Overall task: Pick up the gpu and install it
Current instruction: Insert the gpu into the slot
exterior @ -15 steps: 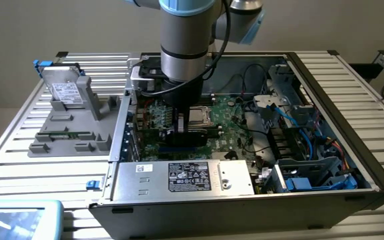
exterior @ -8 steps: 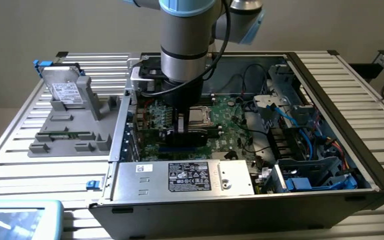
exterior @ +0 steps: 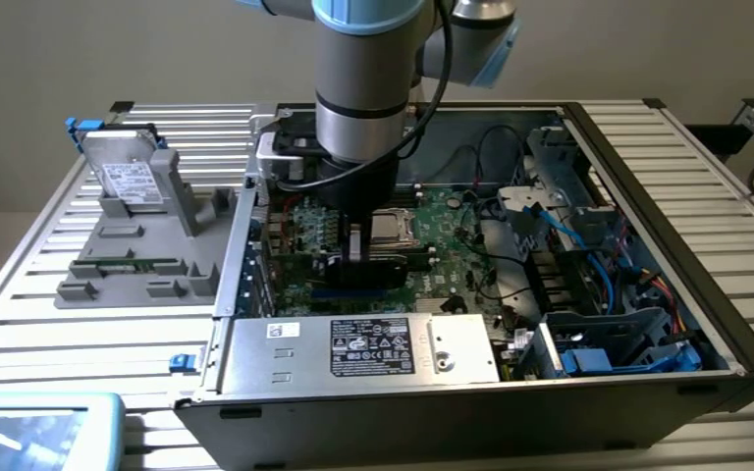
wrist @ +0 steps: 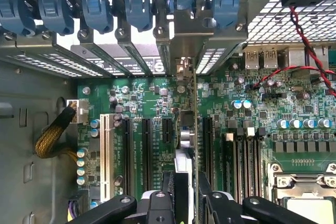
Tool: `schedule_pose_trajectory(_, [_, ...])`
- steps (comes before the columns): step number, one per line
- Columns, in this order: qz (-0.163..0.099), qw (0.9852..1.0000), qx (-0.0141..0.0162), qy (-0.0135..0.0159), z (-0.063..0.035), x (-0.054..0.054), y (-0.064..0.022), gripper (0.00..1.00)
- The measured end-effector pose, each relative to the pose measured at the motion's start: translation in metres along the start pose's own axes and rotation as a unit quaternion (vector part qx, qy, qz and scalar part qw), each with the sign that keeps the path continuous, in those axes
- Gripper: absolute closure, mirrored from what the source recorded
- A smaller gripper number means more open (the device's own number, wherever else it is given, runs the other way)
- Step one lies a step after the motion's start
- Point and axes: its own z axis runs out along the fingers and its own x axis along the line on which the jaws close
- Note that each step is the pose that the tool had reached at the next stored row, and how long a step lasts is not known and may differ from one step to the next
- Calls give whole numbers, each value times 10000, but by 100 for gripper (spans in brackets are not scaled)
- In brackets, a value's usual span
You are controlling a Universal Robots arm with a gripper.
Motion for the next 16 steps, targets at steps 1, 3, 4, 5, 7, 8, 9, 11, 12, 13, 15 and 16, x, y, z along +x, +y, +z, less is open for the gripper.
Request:
schedule_pose_trajectory(1, [0, 10000, 0, 0, 0, 0, 0, 72])
schedule_pose_trajectory(3, [0, 10000, 0, 0, 1, 0, 2, 72])
schedule_pose_trajectory(4, [0, 10000, 1, -1, 2, 0, 3, 72])
schedule_pose_trajectory(5, [0, 10000, 0, -1, 3, 0, 4, 72])
schedule_pose_trajectory(7, [0, 10000, 1, -2, 5, -3, 5, 72])
schedule_pose_trajectory(8, [0, 10000, 1, -2, 6, -5, 5, 72])
schedule_pose_trajectory(9, [0, 10000, 1, -1, 6, -7, 6, 72])
schedule_pose_trajectory(11, [0, 10000, 1, -1, 6, -7, 6, 72])
schedule_pose_trajectory(12, [0, 10000, 0, -1, 6, -6, 6, 72])
schedule_pose_trajectory(13, [0, 10000, 0, 0, 6, -3, 7, 72])
schedule_pose_trajectory(15, [1, 10000, 0, -1, 6, -2, 7, 72])
schedule_pose_trajectory(16, [0, 10000, 0, -1, 6, -2, 6, 72])
